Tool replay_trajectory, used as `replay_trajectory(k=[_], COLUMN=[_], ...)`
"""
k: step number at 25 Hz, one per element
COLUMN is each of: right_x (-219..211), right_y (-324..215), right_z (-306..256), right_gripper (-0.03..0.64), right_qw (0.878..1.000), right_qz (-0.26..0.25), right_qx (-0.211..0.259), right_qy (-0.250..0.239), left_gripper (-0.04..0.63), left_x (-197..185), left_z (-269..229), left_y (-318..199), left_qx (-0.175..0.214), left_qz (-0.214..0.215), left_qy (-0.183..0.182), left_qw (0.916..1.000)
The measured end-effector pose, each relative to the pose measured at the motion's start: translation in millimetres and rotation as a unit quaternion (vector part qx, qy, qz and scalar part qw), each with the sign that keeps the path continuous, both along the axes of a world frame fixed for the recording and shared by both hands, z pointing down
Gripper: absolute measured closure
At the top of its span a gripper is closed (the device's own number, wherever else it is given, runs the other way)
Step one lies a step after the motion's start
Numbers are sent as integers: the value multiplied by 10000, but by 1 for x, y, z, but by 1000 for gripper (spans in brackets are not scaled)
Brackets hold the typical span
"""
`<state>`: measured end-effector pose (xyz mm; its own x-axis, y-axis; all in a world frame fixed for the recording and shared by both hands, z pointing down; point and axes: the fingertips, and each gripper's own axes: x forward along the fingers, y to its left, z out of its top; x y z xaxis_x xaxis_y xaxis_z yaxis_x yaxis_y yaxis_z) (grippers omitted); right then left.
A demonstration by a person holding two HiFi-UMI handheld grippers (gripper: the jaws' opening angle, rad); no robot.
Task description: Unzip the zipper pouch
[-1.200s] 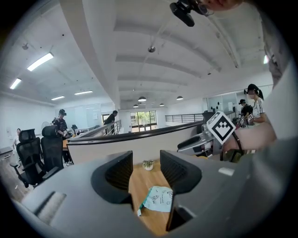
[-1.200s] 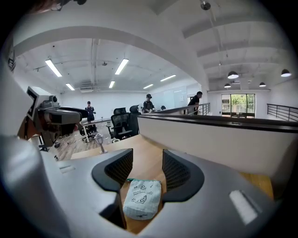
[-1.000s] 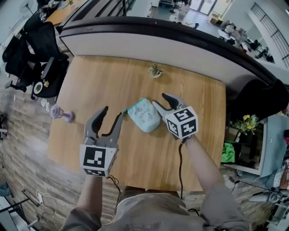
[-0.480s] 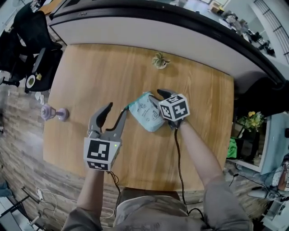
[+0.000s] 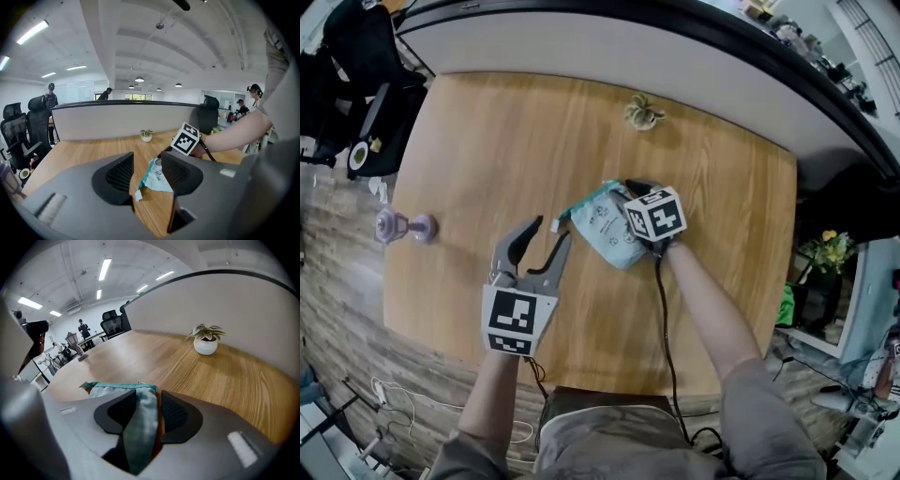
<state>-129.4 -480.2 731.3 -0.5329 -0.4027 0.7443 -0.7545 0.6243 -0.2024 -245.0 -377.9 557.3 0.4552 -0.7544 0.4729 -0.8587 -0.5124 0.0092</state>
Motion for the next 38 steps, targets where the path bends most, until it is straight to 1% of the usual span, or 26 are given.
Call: replay_trajectory(k=[2, 4, 6, 8, 10, 13, 17, 21, 26, 30, 34, 38], right_x=[-1, -1, -1, -1, 0, -1, 0, 8, 22, 35, 47, 56], right_y=[1, 2, -1, -1, 2, 13, 36, 61, 97, 139, 180, 220], right_z=[1, 3, -1, -14, -34, -74, -142, -212, -295, -347, -376, -390], right_gripper=[477, 511, 544, 570, 580, 586, 589, 589, 589, 589, 589, 589], right_qw=[9997, 9994, 9994, 9991, 9980, 9931, 9796, 9677, 9496, 9379, 9349, 9319], right_qz=[-122, -210, -221, -206, -223, -392, -638, -560, -493, -492, -393, -362], right_qx=[113, 109, 164, 350, 596, 1100, 1893, 2389, 2978, 3285, 3270, 3312], right_qy=[163, 247, 205, 115, 15, -103, -222, -577, -843, -998, -1323, -1433], left_gripper=[410, 410, 410, 410, 410, 410, 410, 410, 410, 410, 410, 410], left_x=[-1, -2, -2, -2, -2, -4, -9, -17, -23, -20, -13, -5], left_z=[3, 4, 5, 5, 1, -13, -47, -88, -137, -172, -197, -207], left_y=[4, 8, 12, 17, 22, 29, 39, 52, 75, 95, 122, 150], left_qx=[-38, -45, -43, -52, -42, 46, 300, 601, 955, 1181, 1362, 1335], left_qz=[1, -7, -14, -23, -45, -96, -171, -295, -364, -319, -229, -110], left_qy=[-15, 1, 5, -6, -17, -62, -148, -173, -359, -317, -293, -196], left_qw=[10000, 10000, 10000, 10000, 10000, 9999, 9993, 9976, 9941, 9920, 9900, 9908])
